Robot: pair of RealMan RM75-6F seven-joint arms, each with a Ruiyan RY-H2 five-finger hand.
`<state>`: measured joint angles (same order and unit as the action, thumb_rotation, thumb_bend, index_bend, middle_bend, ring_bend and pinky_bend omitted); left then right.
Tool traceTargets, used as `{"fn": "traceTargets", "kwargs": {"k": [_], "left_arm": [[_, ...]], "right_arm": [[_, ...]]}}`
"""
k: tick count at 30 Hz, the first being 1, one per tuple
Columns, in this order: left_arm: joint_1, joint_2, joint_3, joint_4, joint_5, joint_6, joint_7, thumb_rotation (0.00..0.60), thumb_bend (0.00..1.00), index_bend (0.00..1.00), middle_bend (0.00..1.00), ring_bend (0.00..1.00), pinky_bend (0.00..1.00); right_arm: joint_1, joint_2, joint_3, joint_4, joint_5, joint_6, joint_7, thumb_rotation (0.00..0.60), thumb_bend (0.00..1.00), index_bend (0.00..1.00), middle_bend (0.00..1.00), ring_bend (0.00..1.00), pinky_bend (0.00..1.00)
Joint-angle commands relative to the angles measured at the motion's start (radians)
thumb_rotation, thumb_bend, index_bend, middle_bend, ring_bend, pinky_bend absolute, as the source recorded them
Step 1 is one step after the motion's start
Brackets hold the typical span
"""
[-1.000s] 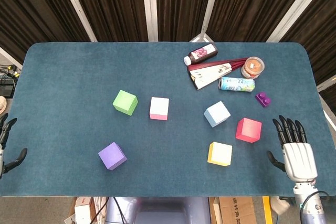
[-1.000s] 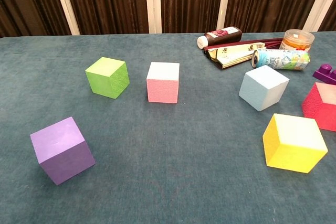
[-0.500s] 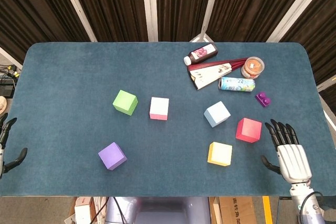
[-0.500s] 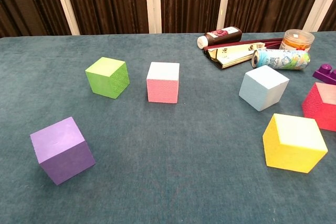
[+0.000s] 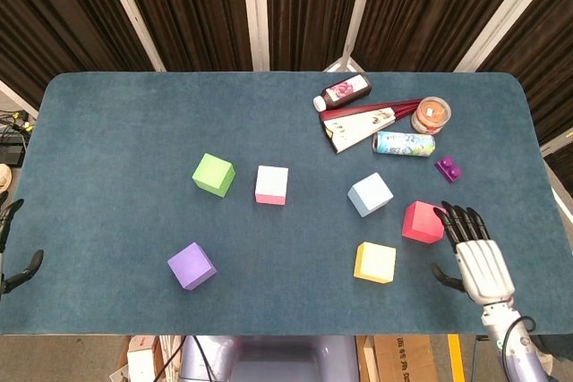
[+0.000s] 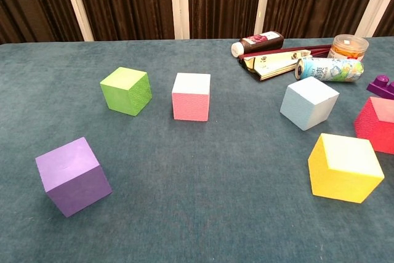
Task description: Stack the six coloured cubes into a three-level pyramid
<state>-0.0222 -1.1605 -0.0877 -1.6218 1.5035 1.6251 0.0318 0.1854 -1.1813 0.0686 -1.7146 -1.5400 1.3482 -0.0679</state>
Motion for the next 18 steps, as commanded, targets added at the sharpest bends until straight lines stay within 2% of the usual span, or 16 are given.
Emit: {"fn": "traceTargets", "kwargs": {"k": [1,5,9,13,18], "left_arm": [[-0.002,0.0,0.0,-0.001,0.001,-0.003,0.001,0.6,0.38,0.11,0.0,0.0,0.0],[-0.001,-0.002,-0.001,0.0,-0.001,0.0,0.004,0.6,0.38,0.11,0.0,0.0,0.0],[-0.003,-0.003,-0.002,-0.002,-0.008,-0.007,0.008,0.6,0.38,0.11,0.0,0.0,0.0],[-0.003,-0.005,-0.005,-0.004,-0.012,-0.007,0.017,0.6,0.38,0.11,0.0,0.0,0.0],[-0.005,-0.012,-0.01,-0.002,-0.023,-0.01,0.031,0.6,0.38,0.11,0.0,0.0,0.0]], "right_arm": [[0.062,0.047,0.042,-0.029,0.036,-0.071,-0.021,0.6,0.29,0.04,0.03,0.0,0.0],[0.125,0.066,0.077,-0.055,0.065,-0.142,-0.057,0.6,0.29,0.04,0.03,0.0,0.0],[0.197,0.084,0.097,-0.068,0.104,-0.261,-0.014,0.6,0.29,0.04,0.03,0.0,0.0],[0.266,0.091,0.116,-0.042,0.146,-0.36,-0.014,0.6,0.29,0.04,0.03,0.0,0.0],[0.319,0.078,0.123,-0.011,0.186,-0.423,-0.051,0.6,0.29,0.04,0.03,0.0,0.0]]}}
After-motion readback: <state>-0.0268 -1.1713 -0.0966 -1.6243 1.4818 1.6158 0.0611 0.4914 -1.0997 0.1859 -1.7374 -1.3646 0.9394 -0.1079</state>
